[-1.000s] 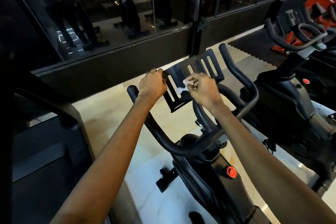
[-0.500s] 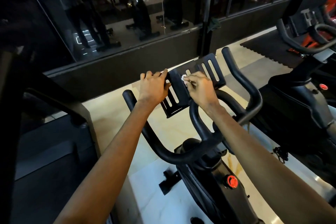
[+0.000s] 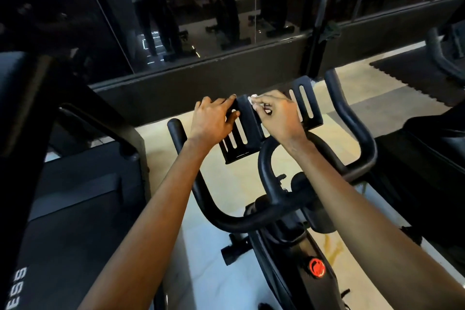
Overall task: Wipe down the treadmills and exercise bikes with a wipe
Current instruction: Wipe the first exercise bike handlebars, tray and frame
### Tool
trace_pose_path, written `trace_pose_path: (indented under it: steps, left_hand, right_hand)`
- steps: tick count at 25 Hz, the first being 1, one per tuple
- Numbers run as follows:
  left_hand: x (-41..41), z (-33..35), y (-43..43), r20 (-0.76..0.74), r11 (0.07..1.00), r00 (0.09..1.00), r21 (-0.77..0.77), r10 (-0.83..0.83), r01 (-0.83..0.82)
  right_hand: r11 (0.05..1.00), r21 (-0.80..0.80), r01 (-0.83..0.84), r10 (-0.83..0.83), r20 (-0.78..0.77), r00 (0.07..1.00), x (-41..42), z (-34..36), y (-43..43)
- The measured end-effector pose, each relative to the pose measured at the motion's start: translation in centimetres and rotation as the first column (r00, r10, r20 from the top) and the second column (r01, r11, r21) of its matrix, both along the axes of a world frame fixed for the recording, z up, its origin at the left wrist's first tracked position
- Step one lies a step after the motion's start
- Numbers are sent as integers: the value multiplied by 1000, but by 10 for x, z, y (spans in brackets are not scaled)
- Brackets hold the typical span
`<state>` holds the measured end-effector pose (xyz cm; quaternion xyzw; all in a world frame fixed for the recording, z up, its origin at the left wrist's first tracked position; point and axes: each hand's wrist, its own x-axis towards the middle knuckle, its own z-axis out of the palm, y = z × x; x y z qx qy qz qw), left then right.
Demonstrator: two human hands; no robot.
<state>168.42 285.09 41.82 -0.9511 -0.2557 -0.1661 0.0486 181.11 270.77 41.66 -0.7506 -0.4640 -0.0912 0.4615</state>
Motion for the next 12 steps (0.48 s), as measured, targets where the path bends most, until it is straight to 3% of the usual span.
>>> trace_pose_path:
  steps: [7, 10, 12]
  left_hand:
    - [5, -8, -16, 4, 989, 991, 57, 137, -137]
    - [5, -15, -21, 32, 983, 985, 70, 167, -169]
    - [5, -16, -21, 53, 986, 987, 61, 153, -157]
  right_hand:
    - [989, -131, -64, 63, -19, 998, 0, -17, -28]
    - [968, -203, -149, 132, -94, 987, 5, -12, -36]
    - [983, -143, -113, 90, -157, 983, 11, -5, -35]
